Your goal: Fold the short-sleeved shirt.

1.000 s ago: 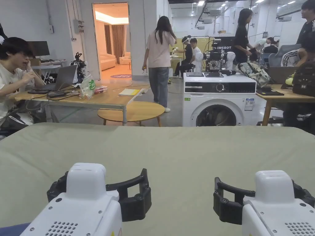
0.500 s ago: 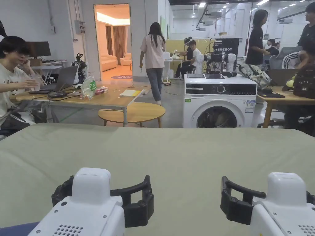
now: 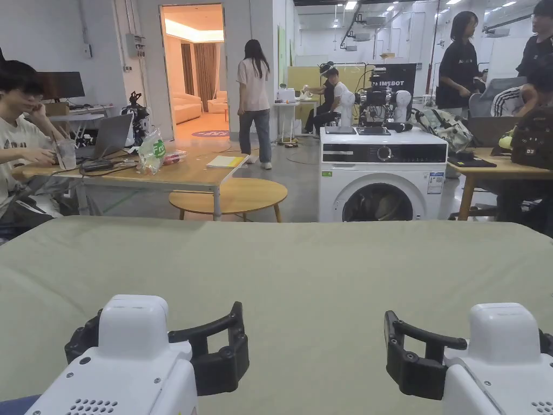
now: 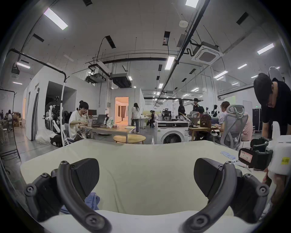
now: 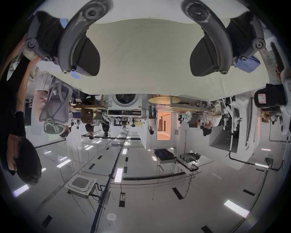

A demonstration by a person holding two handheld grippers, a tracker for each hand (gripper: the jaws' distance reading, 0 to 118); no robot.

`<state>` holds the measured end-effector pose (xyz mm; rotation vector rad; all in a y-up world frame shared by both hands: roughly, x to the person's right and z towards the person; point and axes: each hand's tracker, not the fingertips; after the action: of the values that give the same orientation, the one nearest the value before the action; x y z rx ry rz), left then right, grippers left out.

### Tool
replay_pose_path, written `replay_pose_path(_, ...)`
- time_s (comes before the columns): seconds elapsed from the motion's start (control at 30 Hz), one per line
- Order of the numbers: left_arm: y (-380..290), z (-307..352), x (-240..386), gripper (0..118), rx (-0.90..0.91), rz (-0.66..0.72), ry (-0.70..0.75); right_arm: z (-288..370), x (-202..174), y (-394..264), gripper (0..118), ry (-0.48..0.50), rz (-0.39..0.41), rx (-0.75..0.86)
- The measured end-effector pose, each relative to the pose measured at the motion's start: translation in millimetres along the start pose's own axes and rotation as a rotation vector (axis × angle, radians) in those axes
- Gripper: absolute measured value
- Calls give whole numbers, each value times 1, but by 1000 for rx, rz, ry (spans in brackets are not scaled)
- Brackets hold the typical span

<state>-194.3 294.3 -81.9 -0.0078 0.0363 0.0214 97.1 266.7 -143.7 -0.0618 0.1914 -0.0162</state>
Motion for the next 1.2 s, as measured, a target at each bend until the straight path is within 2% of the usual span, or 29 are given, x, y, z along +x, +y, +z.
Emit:
replay_pose_path(0.2, 3, 1, -1, 117, -16, -4, 1, -3, 5, -1, 114, -52, -4, -17)
replay_pose_path(0.33, 4, 3, -3, 117, -9, 20, -7, -1, 11, -1, 114, -18, -56, -14)
replay_pose_path(0.37, 5, 3, -3, 117, -9, 25, -10, -1, 13, 0, 114, 1, -105, -13)
replay_pose_path(0.43, 5, 3, -3, 117, -20, 30, -15, -4, 19, 3, 114, 37, -265, -44)
replay_pose_path(0.5, 5, 2, -3, 117, -29, 30, -16, -9, 22, 10, 114, -23, -414, -121)
replay_pose_path(0.6, 4, 1, -2, 117, -36, 31, -16, -16, 27, 19, 114, -82, -509, -253)
replay_pose_path(0.7, 4, 1, -1, 117, -40, 27, -21, -18, 35, 19, 114, -7, -553, -296)
replay_pose_path(0.87, 4, 1, -1, 117, -43, 34, -21, -14, 37, 17, 114, -32, -581, -260)
replay_pose_path(0.97, 3, 1, -1, 117, -45, 39, -24, -13, 41, 15, 114, 16, -577, -268)
replay_pose_path(1.03, 2, 0, -1, 117, -47, 36, -23, -13, 40, 16, 114, -4, -591, -269)
replay_pose_path(1.2, 2, 0, 1, 117, -54, 30, -30, -11, 39, 15, 114, -11, -575, -230)
